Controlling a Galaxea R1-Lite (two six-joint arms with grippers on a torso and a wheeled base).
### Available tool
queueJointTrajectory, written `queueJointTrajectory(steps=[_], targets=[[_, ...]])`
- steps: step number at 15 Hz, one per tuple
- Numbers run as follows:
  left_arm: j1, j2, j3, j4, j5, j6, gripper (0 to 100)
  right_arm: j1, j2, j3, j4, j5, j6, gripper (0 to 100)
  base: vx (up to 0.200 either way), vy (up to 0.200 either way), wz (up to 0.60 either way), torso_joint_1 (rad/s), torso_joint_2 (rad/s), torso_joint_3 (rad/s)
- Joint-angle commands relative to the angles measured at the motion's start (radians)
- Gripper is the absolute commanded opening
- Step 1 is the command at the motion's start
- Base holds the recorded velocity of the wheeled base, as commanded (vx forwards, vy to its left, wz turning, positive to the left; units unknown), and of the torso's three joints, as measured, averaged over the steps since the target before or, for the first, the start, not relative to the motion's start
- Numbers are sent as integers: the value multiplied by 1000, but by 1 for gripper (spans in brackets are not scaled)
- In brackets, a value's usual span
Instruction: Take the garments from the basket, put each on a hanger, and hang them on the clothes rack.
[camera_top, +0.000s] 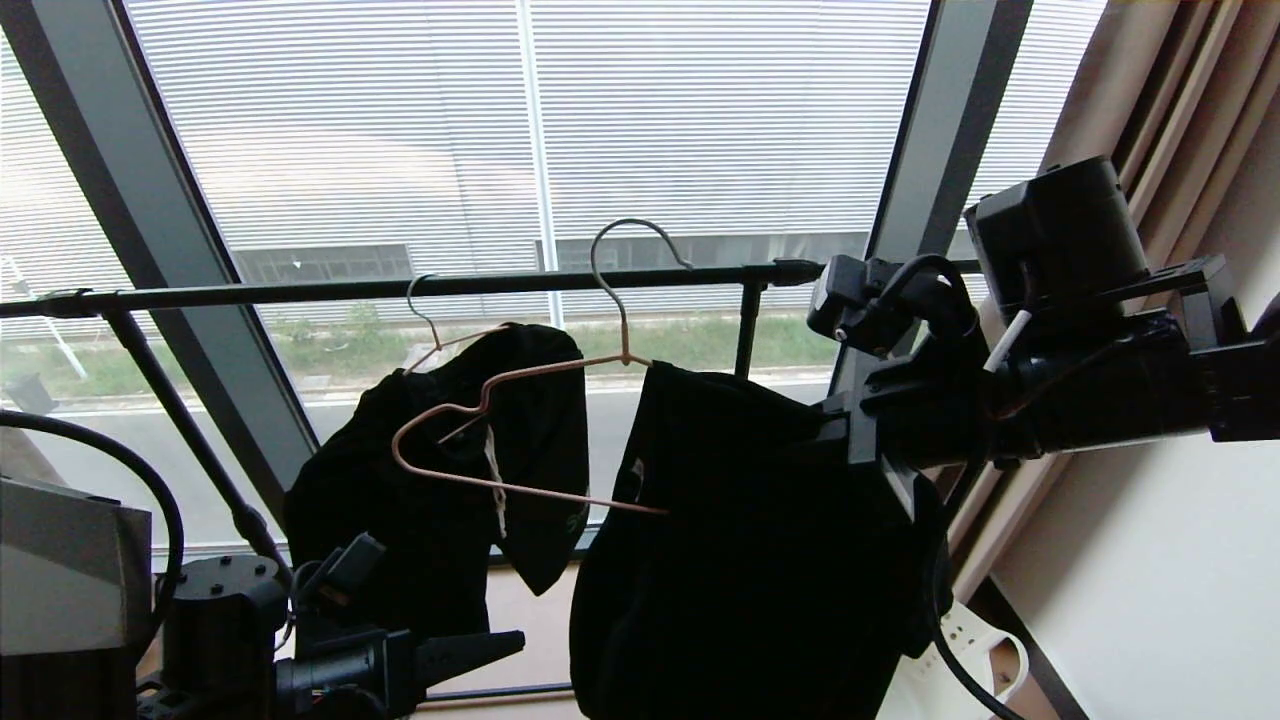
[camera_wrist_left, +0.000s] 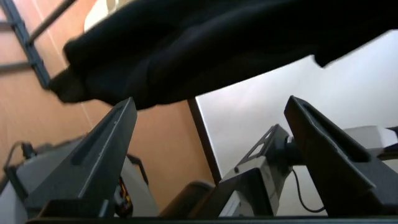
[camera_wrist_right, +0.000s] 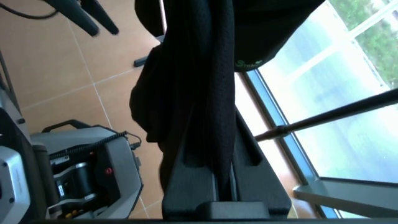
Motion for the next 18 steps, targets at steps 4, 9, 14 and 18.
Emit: queueJointTrajectory(steps=[4,9,14,18], targets=[[-63,51,-73,-1,39,-28,100,3,-11,15,0,21,1,0,0,0,0,0,0,0],[-158,80,-135,-1,158,-35,100,5,-1,14,-2,19,1,0,0,0,0,0,0,0],[-205,82,-242,-1,161,-77,100,9,14,15,-2,21,2,0,0,0,0,0,0,0],[-224,100,-304,-1,163,-80,100,20,6,23,-2,21,4,0,0,0,0,0,0,0]])
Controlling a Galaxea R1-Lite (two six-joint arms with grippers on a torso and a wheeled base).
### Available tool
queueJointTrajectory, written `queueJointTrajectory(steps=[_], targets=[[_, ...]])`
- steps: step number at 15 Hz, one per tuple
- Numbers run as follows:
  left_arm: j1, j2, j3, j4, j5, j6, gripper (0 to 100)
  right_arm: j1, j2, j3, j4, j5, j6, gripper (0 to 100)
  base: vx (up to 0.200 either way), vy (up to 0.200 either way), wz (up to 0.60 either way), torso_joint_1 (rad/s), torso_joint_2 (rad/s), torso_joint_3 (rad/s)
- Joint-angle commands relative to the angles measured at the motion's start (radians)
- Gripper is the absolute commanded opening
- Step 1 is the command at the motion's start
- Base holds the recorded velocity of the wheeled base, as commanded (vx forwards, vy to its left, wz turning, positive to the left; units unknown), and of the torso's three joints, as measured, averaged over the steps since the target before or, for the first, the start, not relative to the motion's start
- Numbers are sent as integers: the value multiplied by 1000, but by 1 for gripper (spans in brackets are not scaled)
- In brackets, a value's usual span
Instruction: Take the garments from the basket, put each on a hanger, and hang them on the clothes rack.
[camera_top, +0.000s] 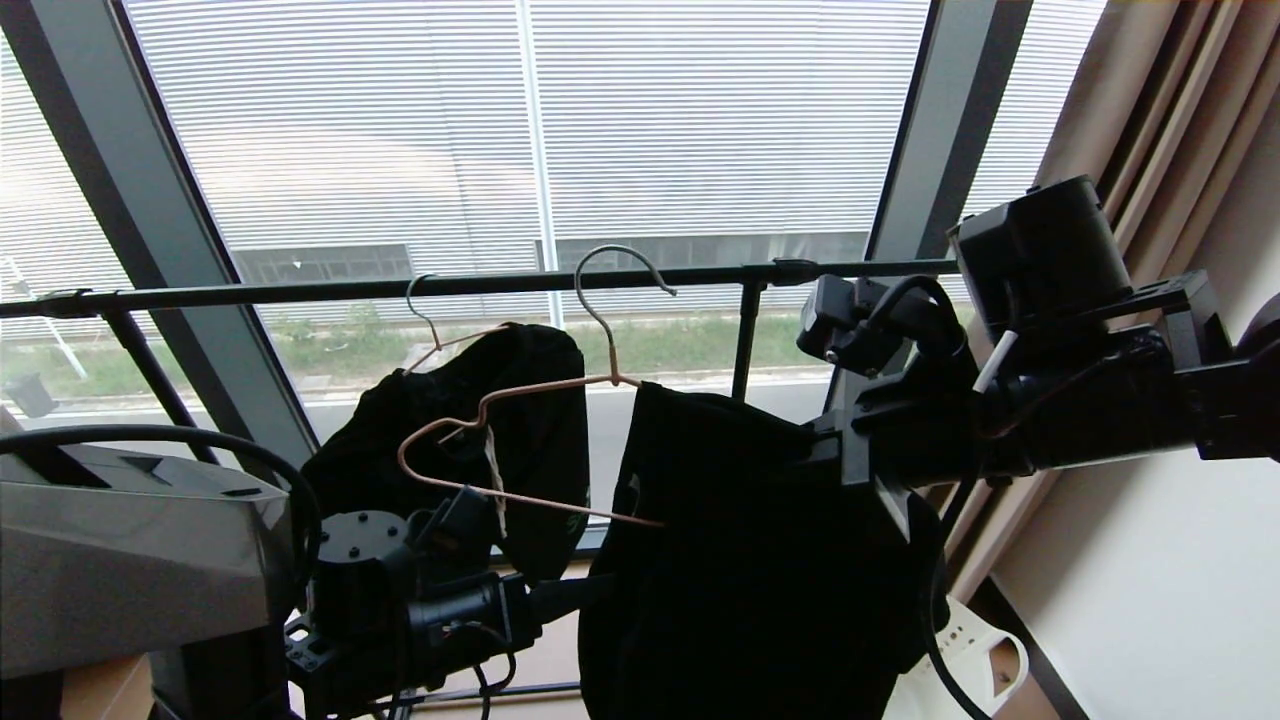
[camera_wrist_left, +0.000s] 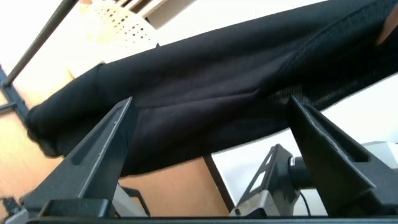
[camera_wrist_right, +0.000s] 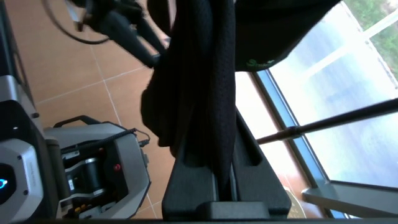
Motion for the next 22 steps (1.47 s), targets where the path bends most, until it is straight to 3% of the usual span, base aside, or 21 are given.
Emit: queueJointTrajectory(steps=[1,6,11,12,19,22], targets=[[-9,13,-27,-1,0,0,100,3,-5,7,1,1,0,0,0,0,0,0,0,0],[-38,64,-97,-1,77,0,100,17,-25,22,1,5,0,0,0,0,0,0,0,0],[-42,82,-105,-1,89,5,100,17,-28,27,1,22,0,0,0,0,0,0,0,0],[-50,81,-103,-1,100,6,0,15,-28,27,1,22,0,0,0,0,0,0,0,0],[-45,35,-59,-1,101,6,0,5,-28,36,-1,25,15,0,0,0,0,0,0,0],[-4,12,-31,-1,100,14,0,-66,-19,44,-47,60,27,0,0,0,0,0,0,0]])
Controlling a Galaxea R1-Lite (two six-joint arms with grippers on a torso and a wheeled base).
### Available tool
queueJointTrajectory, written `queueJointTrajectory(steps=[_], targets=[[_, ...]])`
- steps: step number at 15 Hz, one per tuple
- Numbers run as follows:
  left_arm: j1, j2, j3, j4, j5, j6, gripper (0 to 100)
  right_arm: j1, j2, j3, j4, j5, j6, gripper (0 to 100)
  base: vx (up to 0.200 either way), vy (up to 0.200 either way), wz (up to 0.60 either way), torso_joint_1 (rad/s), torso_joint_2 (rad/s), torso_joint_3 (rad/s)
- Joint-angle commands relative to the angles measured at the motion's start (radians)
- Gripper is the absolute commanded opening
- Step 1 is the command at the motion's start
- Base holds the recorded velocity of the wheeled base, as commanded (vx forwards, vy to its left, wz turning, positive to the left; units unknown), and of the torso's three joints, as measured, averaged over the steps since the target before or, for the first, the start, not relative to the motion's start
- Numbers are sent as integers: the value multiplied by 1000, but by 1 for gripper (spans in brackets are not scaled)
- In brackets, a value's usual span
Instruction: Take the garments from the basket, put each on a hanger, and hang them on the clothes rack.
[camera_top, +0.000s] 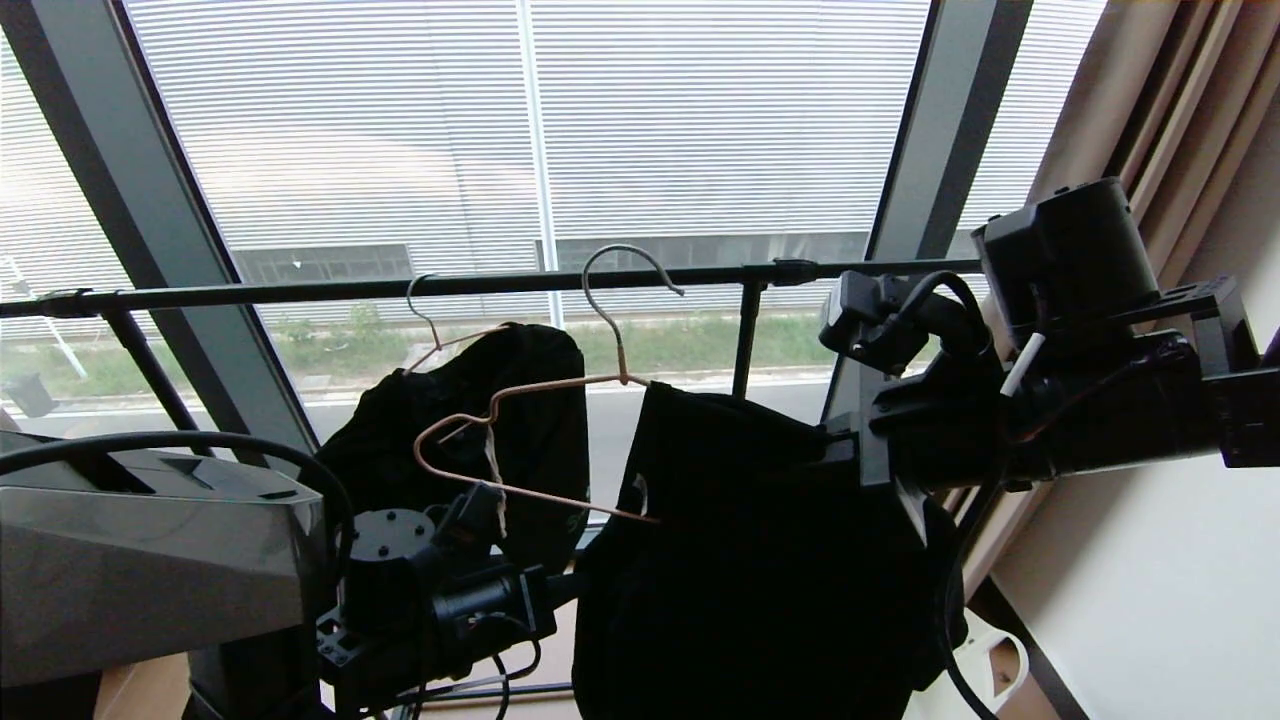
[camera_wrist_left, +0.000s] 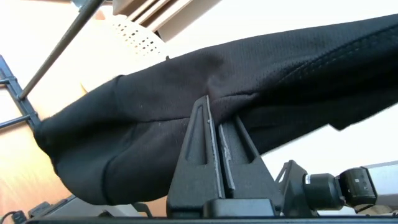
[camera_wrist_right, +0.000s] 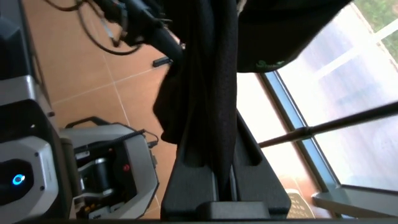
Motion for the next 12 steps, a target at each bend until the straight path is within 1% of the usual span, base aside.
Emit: queueJointTrajectory(steps=[1,3,7,10,12], targets=[[29,-21,12,-1,0,6,0,-43,8,5,-15,12,1,0,0,0,0,0,0,0],[45,-21,12,-1,0,17,0,-67,11,13,-15,27,1,0,0,0,0,0,0,0],[51,-21,10,-1,-2,37,0,-93,10,25,-17,29,1,0,0,0,0,0,0,0],[75,-31,7,-1,-2,47,0,-112,2,45,-18,47,1,0,0,0,0,0,0,0],[94,-52,4,-1,-3,47,0,-132,-1,88,-69,56,1,0,0,0,0,0,0,0]])
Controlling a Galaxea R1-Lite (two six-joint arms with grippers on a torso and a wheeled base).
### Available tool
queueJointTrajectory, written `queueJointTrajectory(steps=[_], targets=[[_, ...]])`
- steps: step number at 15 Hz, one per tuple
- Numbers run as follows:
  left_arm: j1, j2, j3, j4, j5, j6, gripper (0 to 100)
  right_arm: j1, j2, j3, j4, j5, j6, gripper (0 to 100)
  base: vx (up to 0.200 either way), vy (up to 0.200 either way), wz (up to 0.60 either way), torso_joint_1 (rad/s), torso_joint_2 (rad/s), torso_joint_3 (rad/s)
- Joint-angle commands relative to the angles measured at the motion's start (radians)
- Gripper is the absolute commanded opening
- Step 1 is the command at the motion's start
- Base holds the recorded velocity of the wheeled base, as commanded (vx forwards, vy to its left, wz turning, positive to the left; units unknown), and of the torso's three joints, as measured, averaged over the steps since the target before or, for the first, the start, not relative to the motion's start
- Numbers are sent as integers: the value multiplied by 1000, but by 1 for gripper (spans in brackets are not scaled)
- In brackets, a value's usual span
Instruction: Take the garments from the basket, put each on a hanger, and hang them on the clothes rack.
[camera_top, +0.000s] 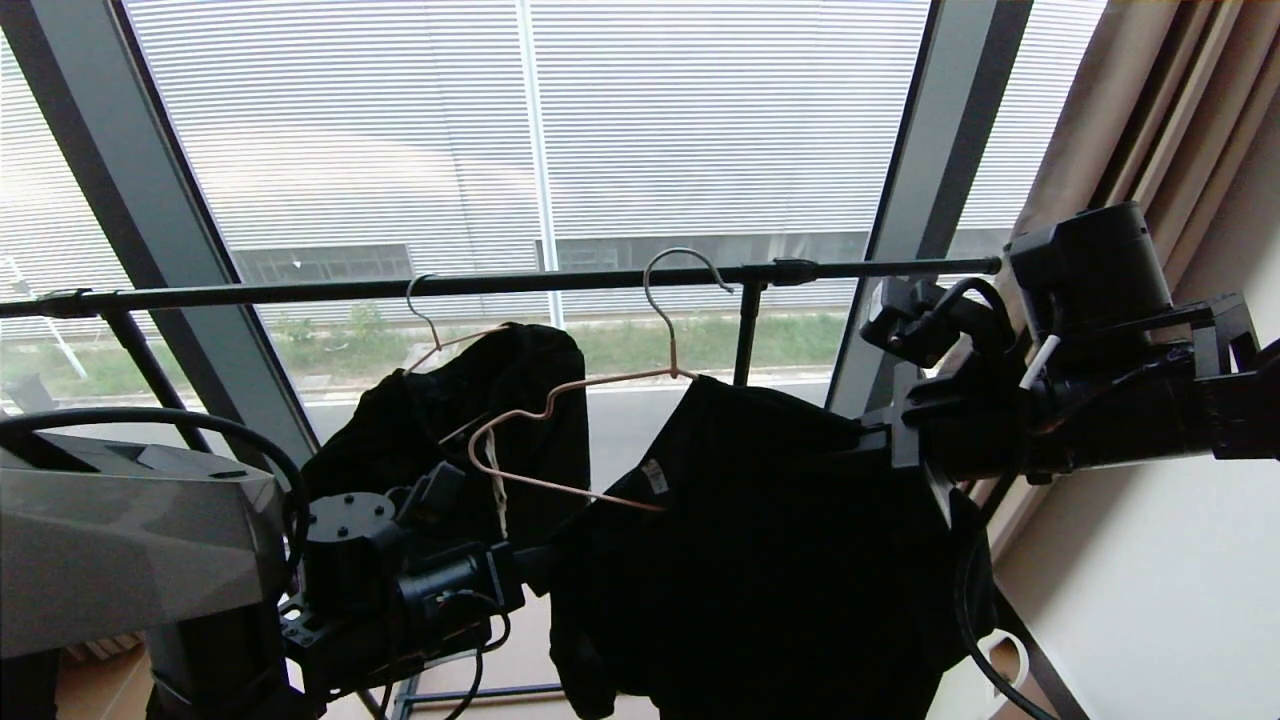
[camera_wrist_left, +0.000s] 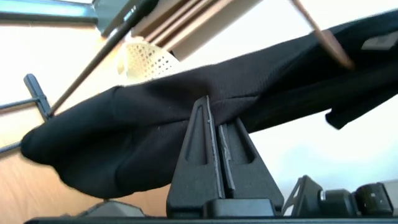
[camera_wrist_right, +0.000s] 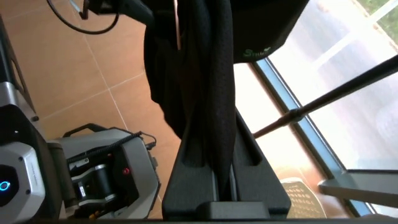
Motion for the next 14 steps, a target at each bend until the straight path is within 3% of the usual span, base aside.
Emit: queueJointTrajectory(steps=[1,6,11,14], targets=[[15,-27,-2,-1,0,1,0,-13,-5,52,-47,8,-1,0,0,0,0,0,0,0],[41,-56,-2,-1,-1,1,0,-33,-45,168,-151,49,-1,0,0,0,0,0,0,0],[40,-82,4,-1,-1,1,0,-64,-82,334,-357,100,35,0,0,0,0,0,0,0],[41,-99,4,-1,-1,1,0,-102,-96,349,-378,140,38,0,0,0,0,0,0,0]])
